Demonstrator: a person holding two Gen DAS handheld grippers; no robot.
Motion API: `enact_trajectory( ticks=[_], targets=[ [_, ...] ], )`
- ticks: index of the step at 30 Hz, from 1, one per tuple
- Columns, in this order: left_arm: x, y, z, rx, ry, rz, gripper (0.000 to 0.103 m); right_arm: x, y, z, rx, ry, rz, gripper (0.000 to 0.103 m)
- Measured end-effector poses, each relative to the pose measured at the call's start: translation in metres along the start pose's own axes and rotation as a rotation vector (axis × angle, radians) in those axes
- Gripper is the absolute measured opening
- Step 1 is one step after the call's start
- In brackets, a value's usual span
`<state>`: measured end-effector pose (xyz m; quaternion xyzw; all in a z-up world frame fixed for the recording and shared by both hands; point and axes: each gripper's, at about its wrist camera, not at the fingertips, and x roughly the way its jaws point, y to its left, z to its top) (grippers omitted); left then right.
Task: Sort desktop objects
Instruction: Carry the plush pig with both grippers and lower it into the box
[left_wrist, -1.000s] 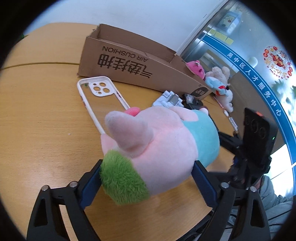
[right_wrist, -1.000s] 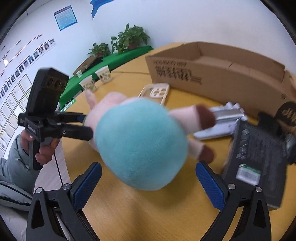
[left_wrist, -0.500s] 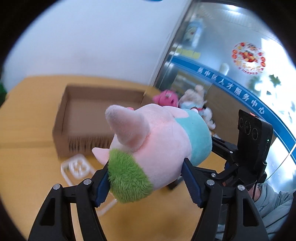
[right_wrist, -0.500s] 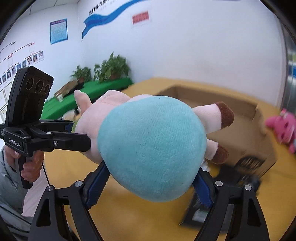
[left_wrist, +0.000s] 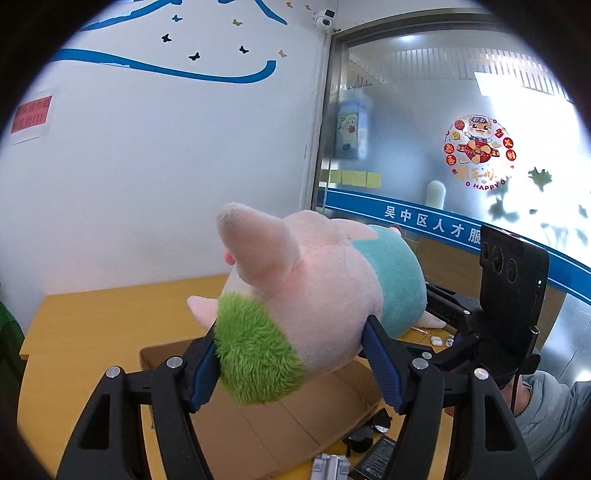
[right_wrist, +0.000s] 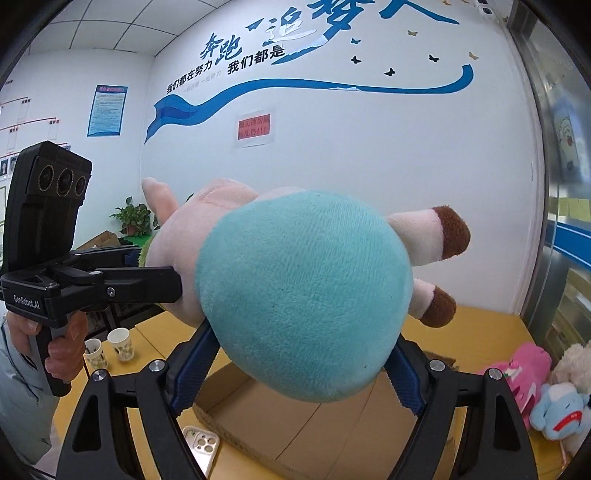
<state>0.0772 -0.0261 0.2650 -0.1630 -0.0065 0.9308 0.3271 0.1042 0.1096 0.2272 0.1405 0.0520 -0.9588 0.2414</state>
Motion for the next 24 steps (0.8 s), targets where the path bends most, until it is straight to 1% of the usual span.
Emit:
enact_trajectory(
  ticks=[4,7,9,12,13,15,18,19,22,23,24],
  targets=[
    [0.024,0.03,0.021,-0.007,-0.01,0.038,0.07,0.047,-0.02,0.027,-0.004,0.004,0.021,0.083],
    [0.043,0.054,0.029,-0.037,-0.001,0.06,0.07,0.078,-0.037,0.041,-0.01,0.01,0.037,0.082],
    [0.058,0.066,0.03,-0.052,0.014,0.075,0.07,0.103,-0.047,0.045,-0.003,0.026,0.05,0.082],
    [0.083,0.093,0.022,-0.081,0.056,0.094,0.07,0.147,-0.061,0.042,0.009,0.07,0.067,0.082],
    [0.094,0.105,0.017,-0.101,0.077,0.095,0.07,0.167,-0.067,0.038,0.021,0.098,0.073,0.082],
    [0.11,0.122,0.006,-0.136,0.112,0.09,0.07,0.193,-0.072,0.029,0.037,0.135,0.078,0.082],
    [0.14,0.151,-0.019,-0.19,0.191,0.096,0.07,0.241,-0.086,0.006,0.078,0.203,0.089,0.082],
    [0.152,0.159,-0.031,-0.205,0.226,0.104,0.07,0.26,-0.091,-0.008,0.1,0.236,0.096,0.082],
    [0.182,0.177,-0.06,-0.244,0.319,0.127,0.07,0.302,-0.103,-0.044,0.15,0.309,0.118,0.081],
    [0.191,0.184,-0.071,-0.259,0.349,0.136,0.07,0.319,-0.108,-0.061,0.171,0.347,0.128,0.081],
    [0.199,0.191,-0.08,-0.275,0.376,0.142,0.07,0.329,-0.11,-0.07,0.182,0.369,0.134,0.081]
  ],
)
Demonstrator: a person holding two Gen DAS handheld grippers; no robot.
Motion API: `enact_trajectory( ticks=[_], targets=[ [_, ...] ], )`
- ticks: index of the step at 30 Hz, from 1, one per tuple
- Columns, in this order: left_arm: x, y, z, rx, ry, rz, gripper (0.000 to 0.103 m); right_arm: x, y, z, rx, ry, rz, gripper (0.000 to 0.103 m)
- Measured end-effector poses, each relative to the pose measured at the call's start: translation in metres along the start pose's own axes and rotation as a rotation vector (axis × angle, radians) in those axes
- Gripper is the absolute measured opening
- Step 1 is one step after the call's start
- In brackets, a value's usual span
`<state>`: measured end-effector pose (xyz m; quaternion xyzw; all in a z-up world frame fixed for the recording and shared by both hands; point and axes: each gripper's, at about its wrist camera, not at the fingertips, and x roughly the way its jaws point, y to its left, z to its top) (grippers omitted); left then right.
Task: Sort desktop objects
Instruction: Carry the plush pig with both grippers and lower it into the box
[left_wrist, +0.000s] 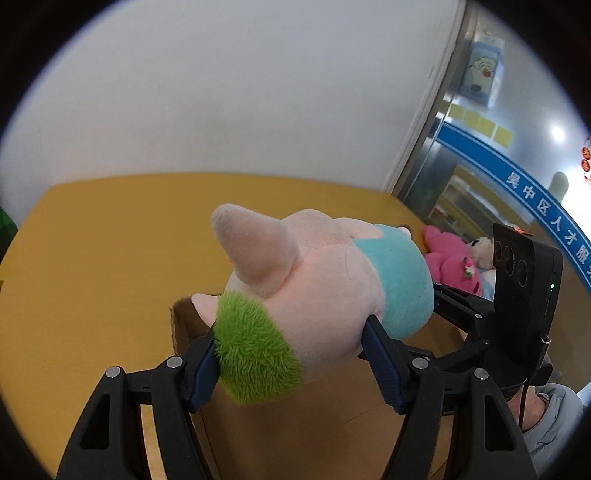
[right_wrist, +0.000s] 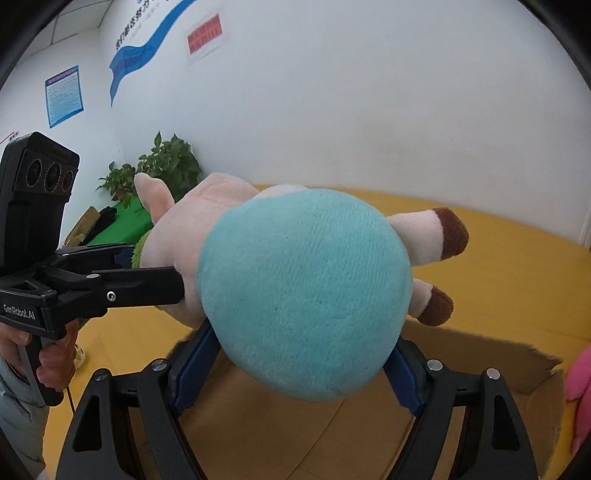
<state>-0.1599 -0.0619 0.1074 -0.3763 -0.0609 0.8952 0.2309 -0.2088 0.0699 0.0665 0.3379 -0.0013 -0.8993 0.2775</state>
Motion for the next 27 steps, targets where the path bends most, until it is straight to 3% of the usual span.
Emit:
enact_trajectory(
  ticks=[4,10,14,19,23,27],
  targets=[
    [0.039,0.022,-0.02,-0.059,0.109,0.043,0.07,0.059,-0.022,-0.027,0.06,0.125,0.017,0.08],
    [0.062,0.035,-0.036,-0.097,0.219,0.126,0.07,0.1,-0.034,-0.053,0.077,0.247,0.033,0.08],
    [0.063,0.036,-0.025,-0.103,0.215,0.143,0.071,0.107,-0.03,-0.06,0.077,0.264,0.026,0.083],
    [0.048,0.043,-0.027,-0.105,0.2,0.164,0.078,0.101,-0.036,-0.061,0.093,0.286,0.019,0.095],
    [0.011,0.051,-0.022,-0.124,0.147,0.231,0.076,0.077,-0.026,-0.055,0.064,0.289,-0.015,0.095],
    [-0.043,0.047,-0.019,-0.099,0.05,0.224,0.076,0.028,-0.019,-0.044,0.048,0.241,-0.035,0.102]
  ],
)
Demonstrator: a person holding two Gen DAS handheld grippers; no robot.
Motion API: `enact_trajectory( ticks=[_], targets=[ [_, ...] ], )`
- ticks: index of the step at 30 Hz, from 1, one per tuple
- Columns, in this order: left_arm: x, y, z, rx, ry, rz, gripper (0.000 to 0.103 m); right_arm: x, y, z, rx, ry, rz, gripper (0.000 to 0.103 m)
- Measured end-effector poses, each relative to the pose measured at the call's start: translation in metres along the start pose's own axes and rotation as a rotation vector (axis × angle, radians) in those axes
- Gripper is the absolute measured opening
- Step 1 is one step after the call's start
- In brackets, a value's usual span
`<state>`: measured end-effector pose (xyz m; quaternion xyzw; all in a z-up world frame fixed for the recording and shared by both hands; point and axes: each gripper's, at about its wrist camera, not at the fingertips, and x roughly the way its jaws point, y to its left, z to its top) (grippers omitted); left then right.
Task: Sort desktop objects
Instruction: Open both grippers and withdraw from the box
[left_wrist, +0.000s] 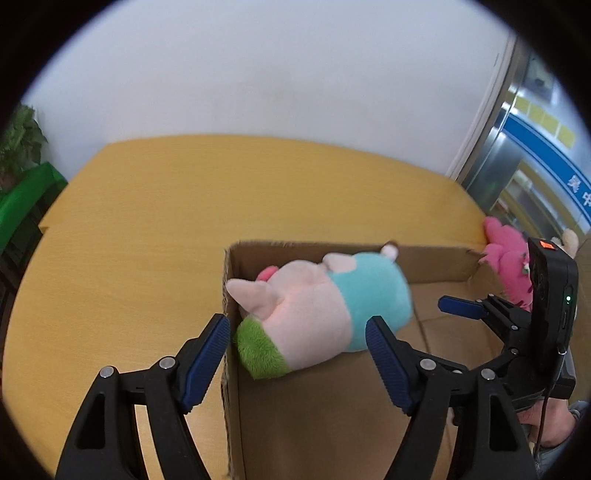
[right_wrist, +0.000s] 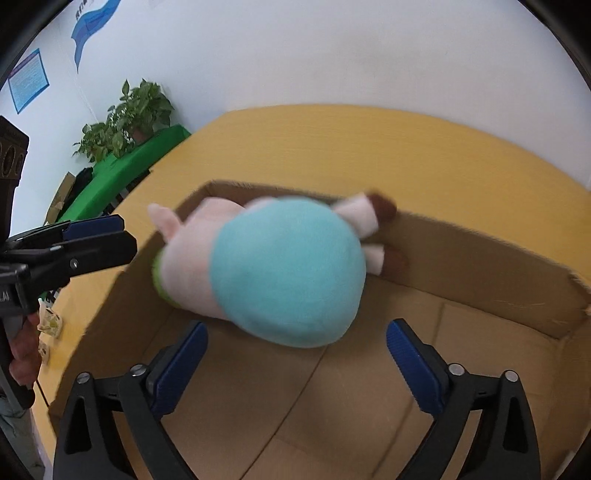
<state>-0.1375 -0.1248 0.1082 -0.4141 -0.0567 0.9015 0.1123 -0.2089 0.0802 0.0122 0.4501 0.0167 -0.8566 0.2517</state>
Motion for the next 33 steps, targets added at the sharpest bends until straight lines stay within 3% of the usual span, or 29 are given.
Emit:
enact_trajectory(
  ticks=[2,8,10,15,21,33],
  targets=[
    [-0.029,0.001,-0.006,0.032,-0.053,0.005,0.076,-0.033,0.005,-0.006,-0.028,-0.043,-0.005,0.103],
    [-0.082,-0.046,-0.015,0.111,-0.205,0.019,0.079,-0.113,0.04,-0.035,-0.099,-0.13,-0.084,0.103],
    [-0.086,-0.082,-0.019,0.14,-0.255,0.036,0.079,-0.136,0.047,-0.056,-0.108,-0.15,-0.118,0.103],
    [-0.122,-0.119,-0.068,0.18,-0.36,0.04,0.08,-0.187,0.048,-0.113,-0.054,-0.204,-0.225,0.103],
    [-0.142,-0.15,-0.109,0.203,-0.425,0.026,0.08,-0.224,0.062,-0.154,-0.061,-0.279,-0.284,0.103],
    [-0.145,-0.175,-0.15,0.187,-0.404,0.022,0.08,-0.246,0.079,-0.203,-0.103,-0.34,-0.326,0.103]
  ],
)
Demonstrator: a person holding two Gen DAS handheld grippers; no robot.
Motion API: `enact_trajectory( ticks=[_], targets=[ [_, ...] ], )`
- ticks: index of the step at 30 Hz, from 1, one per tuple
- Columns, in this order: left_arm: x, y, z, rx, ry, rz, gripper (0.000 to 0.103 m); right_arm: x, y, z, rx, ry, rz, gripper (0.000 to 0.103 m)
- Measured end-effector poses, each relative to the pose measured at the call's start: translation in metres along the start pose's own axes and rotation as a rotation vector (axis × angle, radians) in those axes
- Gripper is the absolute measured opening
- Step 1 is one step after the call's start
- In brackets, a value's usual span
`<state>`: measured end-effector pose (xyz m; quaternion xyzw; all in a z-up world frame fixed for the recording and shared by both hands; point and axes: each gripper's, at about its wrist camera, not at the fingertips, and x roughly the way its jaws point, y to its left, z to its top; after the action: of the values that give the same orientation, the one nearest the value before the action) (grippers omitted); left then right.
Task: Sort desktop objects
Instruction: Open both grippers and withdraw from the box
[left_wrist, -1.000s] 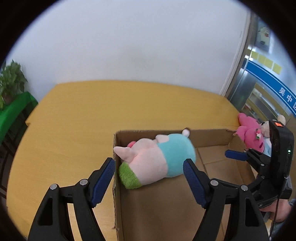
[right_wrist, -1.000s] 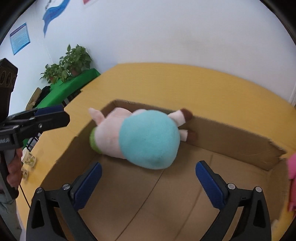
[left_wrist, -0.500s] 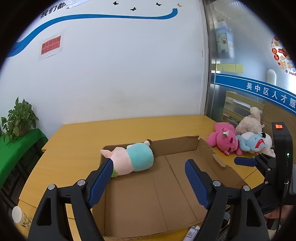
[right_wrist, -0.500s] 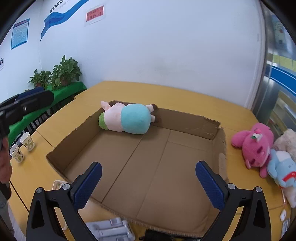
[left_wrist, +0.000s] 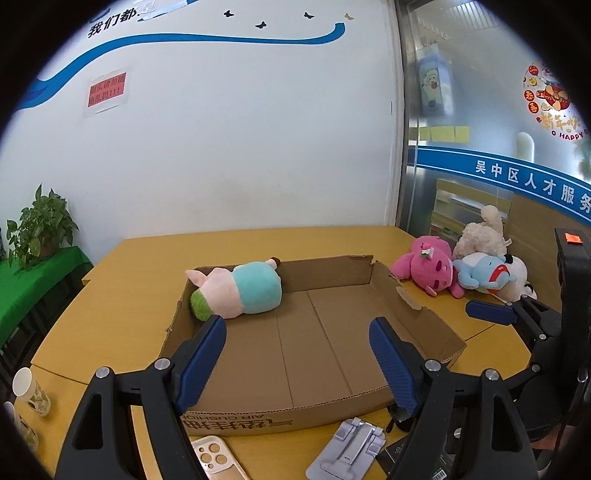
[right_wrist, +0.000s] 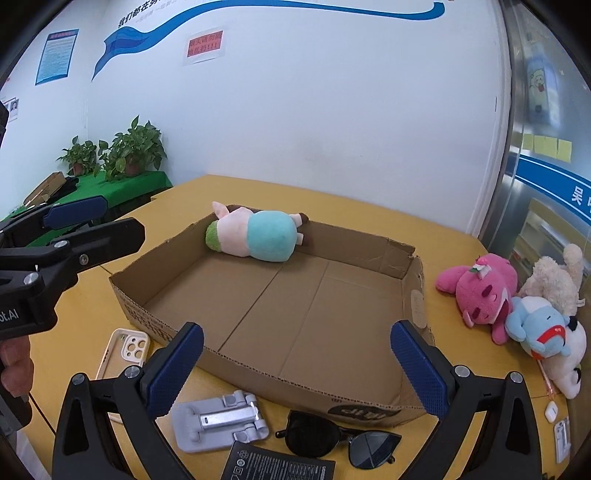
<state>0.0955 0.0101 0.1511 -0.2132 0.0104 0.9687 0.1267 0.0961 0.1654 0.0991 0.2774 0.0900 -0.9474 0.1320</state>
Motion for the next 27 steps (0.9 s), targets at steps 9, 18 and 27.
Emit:
enact_trajectory(
  ticks=[9,18,27],
  targets=[
    [-0.004,-0.011,-0.012,-0.019,0.035,-0.043,0.08,-0.017,-0.007,-0.016,0.031,-0.005,-0.008,0.103],
    [-0.003,-0.013,-0.017,-0.019,0.062,-0.034,0.08,-0.026,-0.006,-0.024,0.046,0.003,-0.013,0.103],
    [0.0,-0.002,-0.034,-0.058,0.136,-0.049,0.08,-0.023,-0.006,-0.033,0.052,0.022,-0.007,0.103]
  ],
)
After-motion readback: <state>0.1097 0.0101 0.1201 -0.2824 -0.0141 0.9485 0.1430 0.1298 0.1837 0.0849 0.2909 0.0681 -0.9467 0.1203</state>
